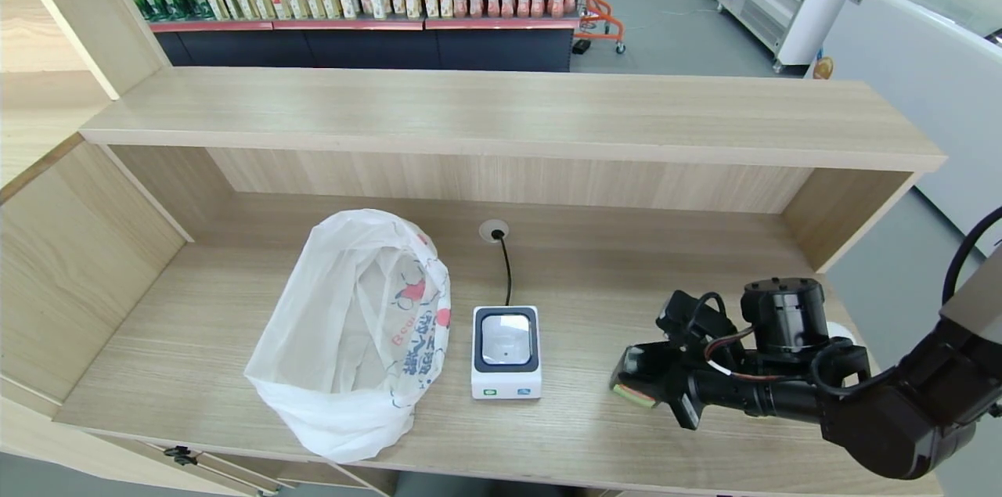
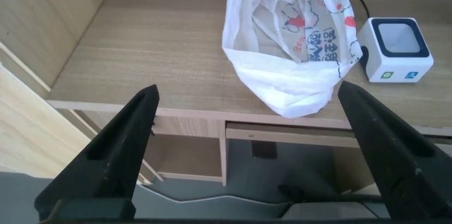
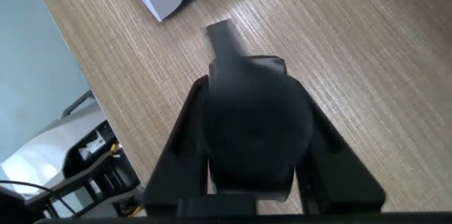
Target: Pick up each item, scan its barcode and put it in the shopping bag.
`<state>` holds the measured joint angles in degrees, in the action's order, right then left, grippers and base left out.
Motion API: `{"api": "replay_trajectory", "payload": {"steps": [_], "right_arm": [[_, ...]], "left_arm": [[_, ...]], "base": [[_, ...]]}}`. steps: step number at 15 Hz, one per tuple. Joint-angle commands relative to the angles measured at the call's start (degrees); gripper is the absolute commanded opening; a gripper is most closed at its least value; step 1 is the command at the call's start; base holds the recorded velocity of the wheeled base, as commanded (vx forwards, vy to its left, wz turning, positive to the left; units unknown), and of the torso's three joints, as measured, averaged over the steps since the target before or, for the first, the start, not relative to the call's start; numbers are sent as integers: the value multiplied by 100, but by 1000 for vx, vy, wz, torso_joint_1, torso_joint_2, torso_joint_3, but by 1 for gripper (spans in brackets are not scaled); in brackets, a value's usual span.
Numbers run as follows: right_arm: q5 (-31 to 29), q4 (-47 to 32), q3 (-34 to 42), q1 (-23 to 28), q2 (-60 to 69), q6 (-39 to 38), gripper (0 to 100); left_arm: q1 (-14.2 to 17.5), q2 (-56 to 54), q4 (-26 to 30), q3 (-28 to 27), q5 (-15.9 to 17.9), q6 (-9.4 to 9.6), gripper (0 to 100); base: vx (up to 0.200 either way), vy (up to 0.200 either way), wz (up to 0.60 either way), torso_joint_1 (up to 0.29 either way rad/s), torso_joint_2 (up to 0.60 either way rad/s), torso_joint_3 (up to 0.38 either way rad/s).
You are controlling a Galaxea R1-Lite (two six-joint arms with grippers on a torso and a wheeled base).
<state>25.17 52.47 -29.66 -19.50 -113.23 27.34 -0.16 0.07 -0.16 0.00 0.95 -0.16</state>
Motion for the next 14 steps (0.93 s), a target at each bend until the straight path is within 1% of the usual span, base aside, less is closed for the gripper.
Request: {"api": "replay_trajectory", "payload": {"steps": [1,5,7,10,12,14], "right_arm": [[5,9,39,70,-50,-1,0],[-12,9,153,254,2,-1,0],[-12,9,162,254,169,-36,0],[-4,-88,197,237,679,-317,0],[5,-343,206,219,1417,-590,0],[23,-360,206,219,1971,-748,0]], "left_arm": [[-2,1,-2,0,2,-2,100],[-2,1,-2,0,2,-2,100],[-2,1,-2,0,2,-2,100],[-2,1,-2,0,2,-2,100],[-2,1,-2,0,2,-2,100],[-2,1,-2,0,2,-2,100]], "base": [[0,0,0,0,0,0],[0,0,0,0,0,0],[0,0,0,0,0,0],[0,0,0,0,0,0],[0,0,0,0,0,0],[0,0,0,0,0,0]]}}
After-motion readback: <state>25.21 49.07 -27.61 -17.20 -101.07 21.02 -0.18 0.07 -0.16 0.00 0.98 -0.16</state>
